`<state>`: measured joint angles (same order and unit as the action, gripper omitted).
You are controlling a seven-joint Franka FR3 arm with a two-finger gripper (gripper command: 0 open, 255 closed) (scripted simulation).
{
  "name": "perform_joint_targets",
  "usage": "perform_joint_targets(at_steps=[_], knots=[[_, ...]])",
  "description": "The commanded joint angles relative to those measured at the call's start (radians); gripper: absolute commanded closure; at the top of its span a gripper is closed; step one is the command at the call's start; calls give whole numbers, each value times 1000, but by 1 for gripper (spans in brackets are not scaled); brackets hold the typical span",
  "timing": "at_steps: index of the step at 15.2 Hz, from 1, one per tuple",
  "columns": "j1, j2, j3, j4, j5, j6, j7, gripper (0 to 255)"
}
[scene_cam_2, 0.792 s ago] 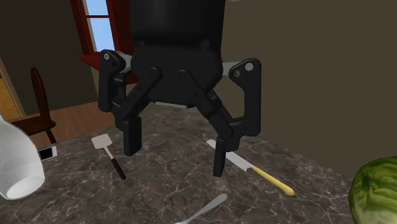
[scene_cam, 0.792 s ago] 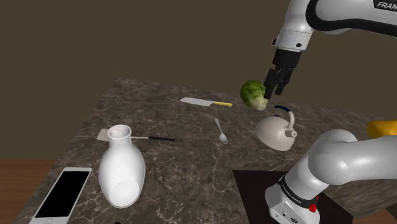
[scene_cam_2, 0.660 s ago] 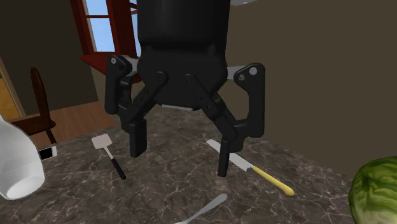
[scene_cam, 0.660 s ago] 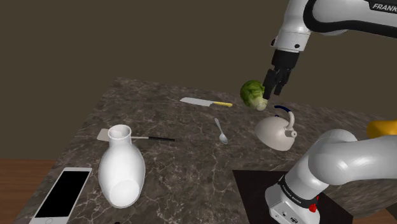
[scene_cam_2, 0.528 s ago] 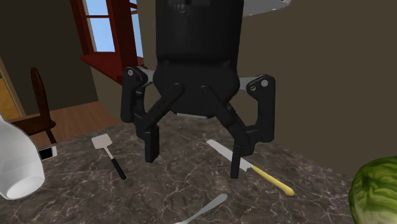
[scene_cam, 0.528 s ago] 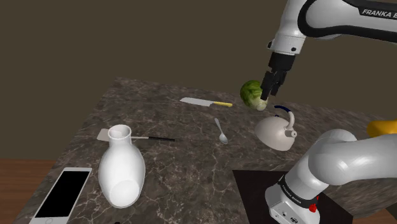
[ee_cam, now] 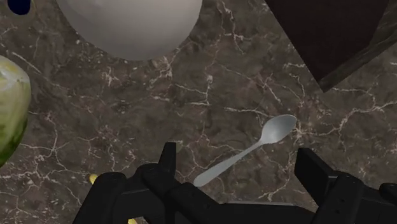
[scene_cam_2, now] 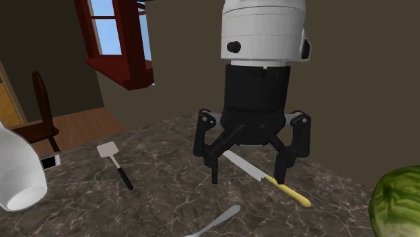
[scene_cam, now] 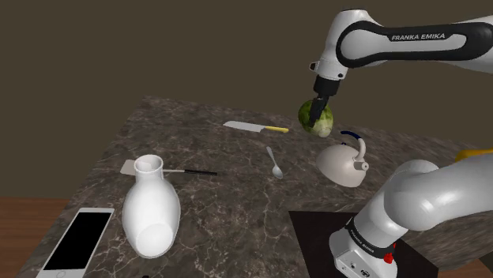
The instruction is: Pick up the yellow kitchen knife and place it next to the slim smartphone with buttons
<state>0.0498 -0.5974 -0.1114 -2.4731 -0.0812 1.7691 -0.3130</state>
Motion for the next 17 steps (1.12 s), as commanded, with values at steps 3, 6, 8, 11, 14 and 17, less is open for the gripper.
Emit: perform_joint_targets(at_steps=[3,6,8,11,14,17], knots=[[21,135,-51,25,-26,142,-140,0],[39,242,-82,59,-29,236,-242,0],[51,315,-99,89,-23,295,-310,0],[69,427,-119,144,-4,373,-415,0],[82,540,-128,209,26,440,-521,0],[88,651,-126,284,65,495,-627,0]])
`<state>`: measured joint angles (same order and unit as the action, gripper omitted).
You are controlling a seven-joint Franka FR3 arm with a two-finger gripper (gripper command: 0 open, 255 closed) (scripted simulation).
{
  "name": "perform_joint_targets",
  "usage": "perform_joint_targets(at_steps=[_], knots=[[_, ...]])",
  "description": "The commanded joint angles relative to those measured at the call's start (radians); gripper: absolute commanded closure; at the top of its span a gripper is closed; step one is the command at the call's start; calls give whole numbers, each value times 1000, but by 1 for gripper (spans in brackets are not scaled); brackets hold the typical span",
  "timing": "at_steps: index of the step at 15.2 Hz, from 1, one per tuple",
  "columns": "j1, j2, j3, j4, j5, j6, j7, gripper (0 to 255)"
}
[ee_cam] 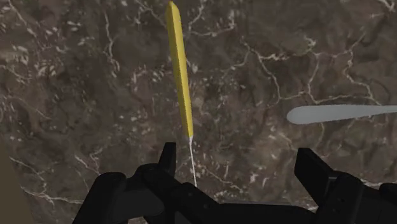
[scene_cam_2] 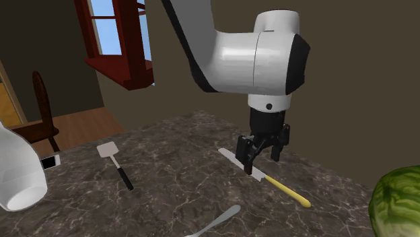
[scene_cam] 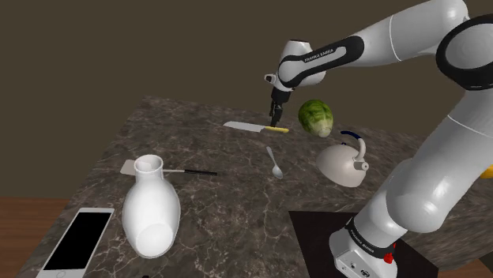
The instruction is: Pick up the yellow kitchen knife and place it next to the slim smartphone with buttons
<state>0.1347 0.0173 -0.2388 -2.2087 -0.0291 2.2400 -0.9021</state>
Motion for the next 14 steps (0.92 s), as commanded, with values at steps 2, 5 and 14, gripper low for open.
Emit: perform_joint_targets(at_steps=[2,5,14], knots=[[2,109,10,74,38,53,-106,0],[-2,181,24,133,63,78,-172,0],[-10,249,31,113,84,165,-186,0]])
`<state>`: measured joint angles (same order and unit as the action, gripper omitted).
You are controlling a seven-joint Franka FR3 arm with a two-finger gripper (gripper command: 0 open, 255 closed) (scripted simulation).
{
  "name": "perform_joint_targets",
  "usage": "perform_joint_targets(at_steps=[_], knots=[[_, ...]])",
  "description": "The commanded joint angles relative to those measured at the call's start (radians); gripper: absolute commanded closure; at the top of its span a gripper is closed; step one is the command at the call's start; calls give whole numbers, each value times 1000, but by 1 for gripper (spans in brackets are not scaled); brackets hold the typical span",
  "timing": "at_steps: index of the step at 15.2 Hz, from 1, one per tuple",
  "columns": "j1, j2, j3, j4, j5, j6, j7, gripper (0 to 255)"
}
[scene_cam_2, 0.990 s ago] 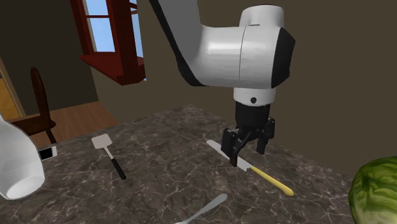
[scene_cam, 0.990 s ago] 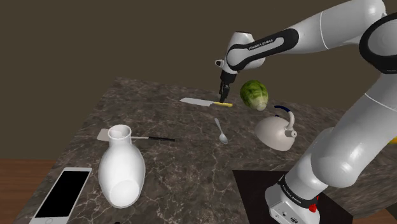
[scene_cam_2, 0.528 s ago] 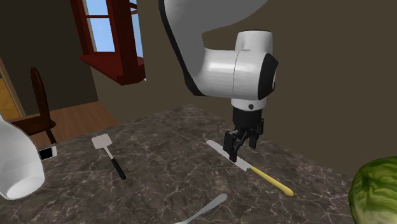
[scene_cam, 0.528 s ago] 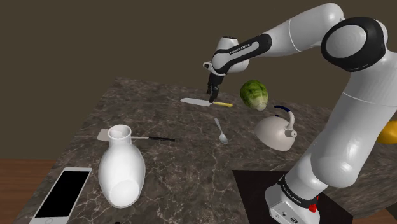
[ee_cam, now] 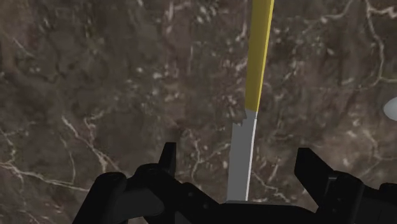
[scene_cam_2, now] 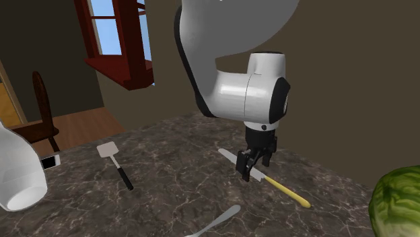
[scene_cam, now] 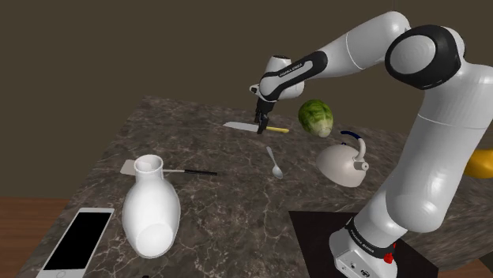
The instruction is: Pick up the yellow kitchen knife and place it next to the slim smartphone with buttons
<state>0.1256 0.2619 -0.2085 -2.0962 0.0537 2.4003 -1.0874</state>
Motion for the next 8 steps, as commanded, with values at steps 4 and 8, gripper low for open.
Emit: perform_joint_targets(at_steps=[4,8], knots=[[0,5,1,0,2,5,-1,0],[0,5,1,0,1,5,-1,255]])
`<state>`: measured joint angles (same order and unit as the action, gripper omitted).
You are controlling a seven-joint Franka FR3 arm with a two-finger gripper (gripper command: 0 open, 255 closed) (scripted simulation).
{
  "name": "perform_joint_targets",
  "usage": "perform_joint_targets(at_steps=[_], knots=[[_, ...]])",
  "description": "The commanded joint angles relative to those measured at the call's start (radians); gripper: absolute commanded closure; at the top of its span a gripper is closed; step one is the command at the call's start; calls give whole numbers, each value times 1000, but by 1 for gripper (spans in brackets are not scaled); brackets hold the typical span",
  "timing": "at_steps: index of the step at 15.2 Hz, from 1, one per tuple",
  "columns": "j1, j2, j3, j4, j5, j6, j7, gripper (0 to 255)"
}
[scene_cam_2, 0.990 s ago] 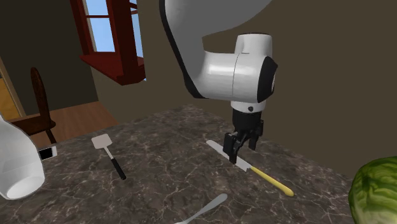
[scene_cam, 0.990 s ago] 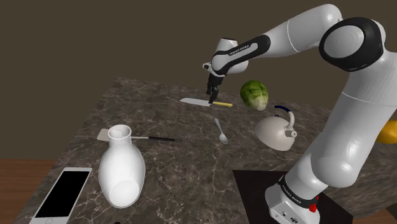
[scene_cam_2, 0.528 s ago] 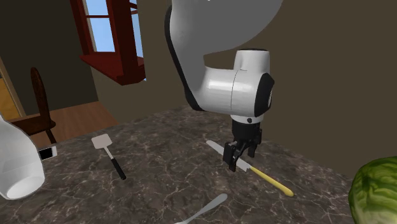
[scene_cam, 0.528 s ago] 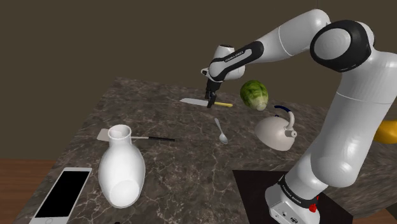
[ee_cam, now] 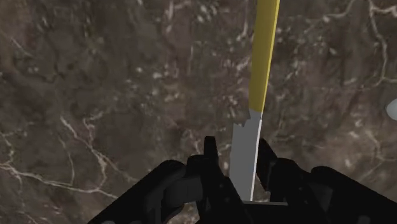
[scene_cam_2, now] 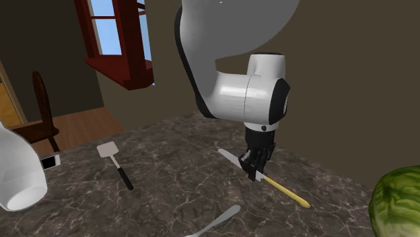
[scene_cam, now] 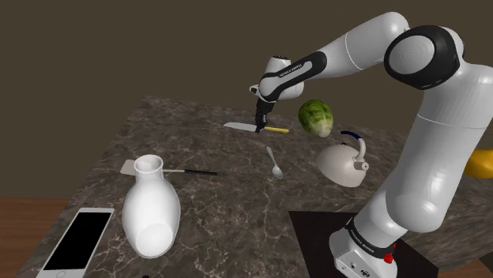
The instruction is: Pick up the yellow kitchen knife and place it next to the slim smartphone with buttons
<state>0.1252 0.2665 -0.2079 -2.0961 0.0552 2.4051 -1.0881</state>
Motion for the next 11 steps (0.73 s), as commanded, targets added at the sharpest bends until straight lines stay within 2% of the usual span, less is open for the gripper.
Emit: perform_joint_targets(at_steps=[1,8,11], knots=[[0,0,0,0,0,0,0,255],[0,0,0,0,0,0,0,255],[2,-26,-3,10,-8,-35,5,255]])
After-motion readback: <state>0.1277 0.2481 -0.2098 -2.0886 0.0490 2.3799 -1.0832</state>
